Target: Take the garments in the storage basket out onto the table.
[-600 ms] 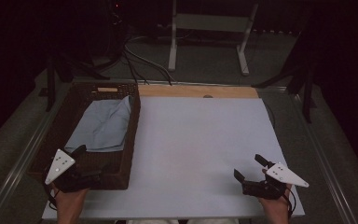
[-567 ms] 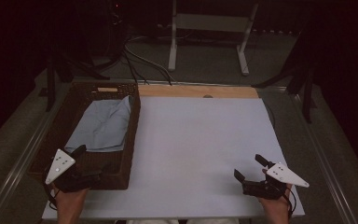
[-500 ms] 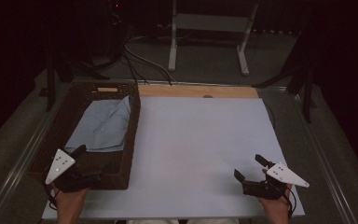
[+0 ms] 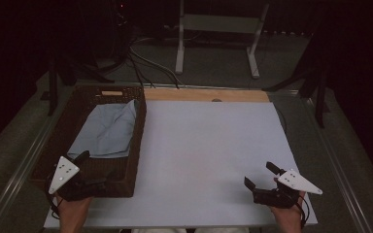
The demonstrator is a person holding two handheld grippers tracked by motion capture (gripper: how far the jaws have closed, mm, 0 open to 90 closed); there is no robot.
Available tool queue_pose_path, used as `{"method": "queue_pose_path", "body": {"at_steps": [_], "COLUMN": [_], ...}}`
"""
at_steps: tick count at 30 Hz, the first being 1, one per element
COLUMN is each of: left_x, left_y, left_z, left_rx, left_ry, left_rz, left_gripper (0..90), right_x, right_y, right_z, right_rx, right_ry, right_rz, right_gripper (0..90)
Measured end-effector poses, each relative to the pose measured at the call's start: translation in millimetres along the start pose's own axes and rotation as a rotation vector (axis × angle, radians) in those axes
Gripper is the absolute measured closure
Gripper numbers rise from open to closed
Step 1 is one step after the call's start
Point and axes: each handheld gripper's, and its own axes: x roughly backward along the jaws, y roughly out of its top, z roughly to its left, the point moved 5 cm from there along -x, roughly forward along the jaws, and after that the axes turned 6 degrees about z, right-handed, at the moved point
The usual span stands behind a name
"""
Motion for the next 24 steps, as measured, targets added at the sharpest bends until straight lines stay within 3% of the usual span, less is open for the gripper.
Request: {"method": "queue_pose_path", "body": {"at_steps": [3,7,13,24], "left_x": [-0.4,0.2,1.1,5.8], "left_y": [-0.5,-0.2,1.8,17.1], "left_z": [-0.9,-0.4,-1.4,-8.0], "left_rx": [-0.014,-0.008,-0.009,-0.022], "left_ry": [0.014,0.008,0.004,-0.012], "left_rz": [-0.004,-0.007,0.001,-0.018], "left_gripper": [1.6,1.6,1.5,1.6], "right_x": [0.8,1.7,1.8,2.3], "right_y": [-0.2,-0.4,-0.9,-2.5], "right_z": [0.2,-0.5,1.8,5.6], "right_rx": [0.017,-0.006,0.005,0.014], "right_ry": [-0.008,0.002,0.004,-0.004], "right_rz": [0.005,0.000,0.000,0.003], "right_gripper": [2.4,2.3,2.3,2.3]}}
